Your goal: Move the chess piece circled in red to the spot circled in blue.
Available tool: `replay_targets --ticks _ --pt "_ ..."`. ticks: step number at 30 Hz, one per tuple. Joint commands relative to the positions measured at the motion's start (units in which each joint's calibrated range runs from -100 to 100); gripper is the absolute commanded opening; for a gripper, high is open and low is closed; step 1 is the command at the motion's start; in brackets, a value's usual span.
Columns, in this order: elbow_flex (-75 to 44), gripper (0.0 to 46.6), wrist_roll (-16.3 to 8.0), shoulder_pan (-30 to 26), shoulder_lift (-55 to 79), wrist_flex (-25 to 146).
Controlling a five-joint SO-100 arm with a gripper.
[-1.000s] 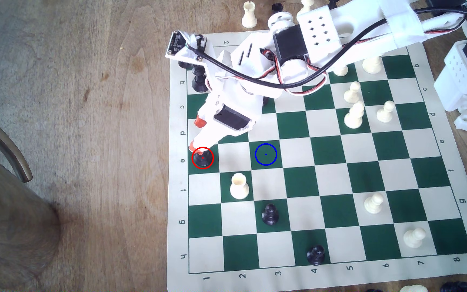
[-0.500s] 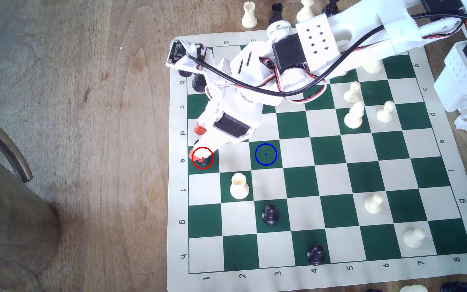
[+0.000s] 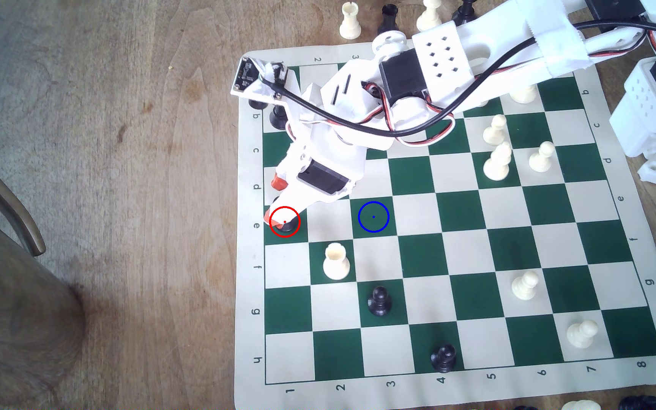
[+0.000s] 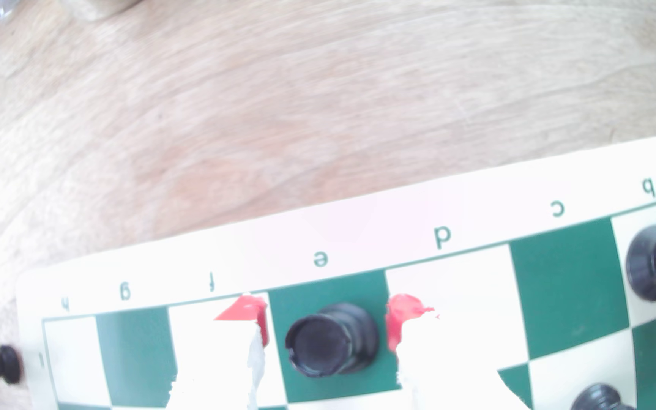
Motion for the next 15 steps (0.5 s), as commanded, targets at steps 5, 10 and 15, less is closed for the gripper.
replay_targets --ticks 5,10,15 --pt "-3.5 15.8 -0.4 -0.6 -1.6 -0.2" --pt "-3.5 15.3 -0.4 -0.8 -1.0 -0.2" --pt "-3.5 14.0 -0.4 -0.8 -0.9 -0.3"
